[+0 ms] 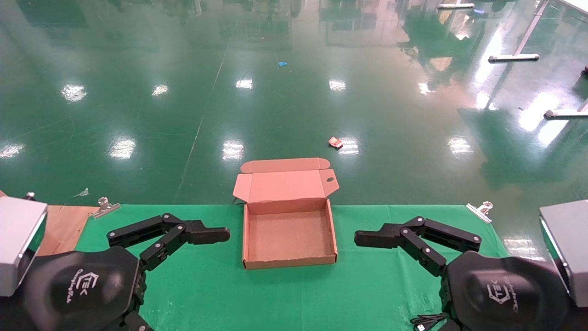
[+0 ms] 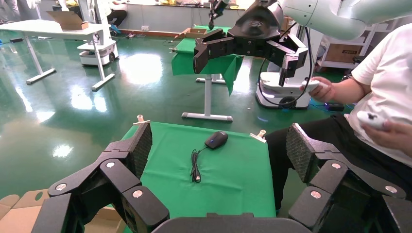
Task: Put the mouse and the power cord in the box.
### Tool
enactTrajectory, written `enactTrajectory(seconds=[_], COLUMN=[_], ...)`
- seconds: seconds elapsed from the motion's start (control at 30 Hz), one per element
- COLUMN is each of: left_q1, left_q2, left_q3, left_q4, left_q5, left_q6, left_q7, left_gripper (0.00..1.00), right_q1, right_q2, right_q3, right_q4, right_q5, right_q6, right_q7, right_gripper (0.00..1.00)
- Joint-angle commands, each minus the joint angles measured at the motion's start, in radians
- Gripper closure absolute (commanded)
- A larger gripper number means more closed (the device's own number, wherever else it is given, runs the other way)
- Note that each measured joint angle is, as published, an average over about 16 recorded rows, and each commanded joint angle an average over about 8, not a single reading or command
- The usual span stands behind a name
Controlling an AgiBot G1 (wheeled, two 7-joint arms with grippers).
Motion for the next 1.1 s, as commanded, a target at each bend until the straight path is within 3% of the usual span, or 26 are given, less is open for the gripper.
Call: enactTrajectory(seconds=[0.03,0.2,0.33,0.7,1.1], left_q1=[0.0,0.001,-0.014,-0.159,-0.345], left_q2=[0.0,0.003,0.008,0.032,0.176], left_q3=[0.0,0.008,0.034,0.194,0.402], left_q4=[-0.001,0.008,0.039,0.22,0.52], left_q5=[0.0,0.018,0.081,0.444,0.818], left_q6=[0.0,-0.005,-0.001,0.067,0.049], left_q7=[0.0,0.002,0.016,0.138,0.367], left_gripper=[0.0,0.0,0.0,0.0,0.0], right_q1=[0.0,0.003,0.033,0.251,0.408], right_q2=[0.0,-0.002,-0.014,-0.105,-0.223], right_q3=[0.0,-0.01,-0.049,-0.281,-0.495], right_q4=[0.0,-0.002,-0.011,-0.082,-0.322], right_q5=[0.0,-0.019,-0.102,-0.549,-0.944], right_q6=[0.001,-0.004,-0.03,-0.08,-0.03], right_q7=[0.0,-0.005,-0.025,-0.172,-0.409], right_gripper=[0.0,0.0,0.0,0.0,0.0])
